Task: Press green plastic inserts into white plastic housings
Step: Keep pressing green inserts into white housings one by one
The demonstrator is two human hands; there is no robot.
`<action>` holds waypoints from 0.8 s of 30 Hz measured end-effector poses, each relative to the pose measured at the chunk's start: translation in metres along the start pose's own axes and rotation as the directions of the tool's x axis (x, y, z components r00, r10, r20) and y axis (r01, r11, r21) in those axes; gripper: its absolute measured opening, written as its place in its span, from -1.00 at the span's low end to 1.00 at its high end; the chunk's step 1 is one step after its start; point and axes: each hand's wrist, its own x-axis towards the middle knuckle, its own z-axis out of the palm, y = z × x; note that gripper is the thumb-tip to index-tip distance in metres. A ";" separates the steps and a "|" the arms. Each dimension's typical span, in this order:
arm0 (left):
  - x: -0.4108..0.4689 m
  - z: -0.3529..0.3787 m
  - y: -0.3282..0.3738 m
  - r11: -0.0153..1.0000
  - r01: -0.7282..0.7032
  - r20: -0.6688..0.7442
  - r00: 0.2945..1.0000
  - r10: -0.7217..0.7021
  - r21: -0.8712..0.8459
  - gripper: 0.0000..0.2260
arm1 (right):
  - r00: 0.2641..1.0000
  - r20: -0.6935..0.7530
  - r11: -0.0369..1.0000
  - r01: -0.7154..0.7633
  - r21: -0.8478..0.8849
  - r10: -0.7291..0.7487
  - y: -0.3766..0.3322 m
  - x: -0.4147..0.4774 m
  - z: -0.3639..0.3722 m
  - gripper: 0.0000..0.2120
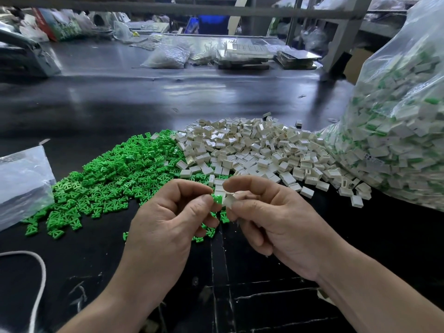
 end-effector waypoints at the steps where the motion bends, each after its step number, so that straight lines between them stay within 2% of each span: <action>1: 0.000 0.000 0.000 1.000 0.006 -0.002 1.000 -0.006 -0.008 -0.88 | 1.000 -0.010 1.000 -0.001 0.012 0.001 0.000 0.000 -0.001 -0.80; 5: 0.001 0.000 0.001 0.998 0.043 0.009 0.999 -0.043 -0.047 -0.88 | 1.000 -0.002 0.997 -0.028 0.078 0.028 -0.001 -0.001 -0.002 -0.81; 7: 0.001 0.001 0.001 0.992 0.082 0.026 0.996 -0.079 -0.097 -0.86 | 1.000 0.014 0.999 -0.006 0.042 0.005 -0.002 -0.003 0.000 -0.89; 10: 0.001 0.001 0.001 0.977 0.135 0.050 0.990 -0.129 -0.167 -0.82 | 1.000 -0.014 0.997 0.020 -0.070 -0.021 0.000 -0.003 0.002 -0.83; 13: 0.001 0.000 0.000 0.967 0.163 0.067 0.986 -0.153 -0.195 -0.81 | 0.999 -0.038 0.999 0.008 -0.047 -0.010 0.000 -0.003 0.001 -0.80; 18: 0.001 0.003 0.001 0.962 0.176 0.054 0.984 -0.168 -0.207 -0.81 | 0.997 -0.041 0.998 0.059 -0.031 -0.060 0.001 -0.003 0.002 -0.88; 24: -0.001 0.003 0.002 0.969 0.180 0.057 0.983 -0.173 -0.171 -0.87 | 0.992 -0.055 0.976 0.104 -0.190 -0.117 -0.003 -0.006 0.006 -0.88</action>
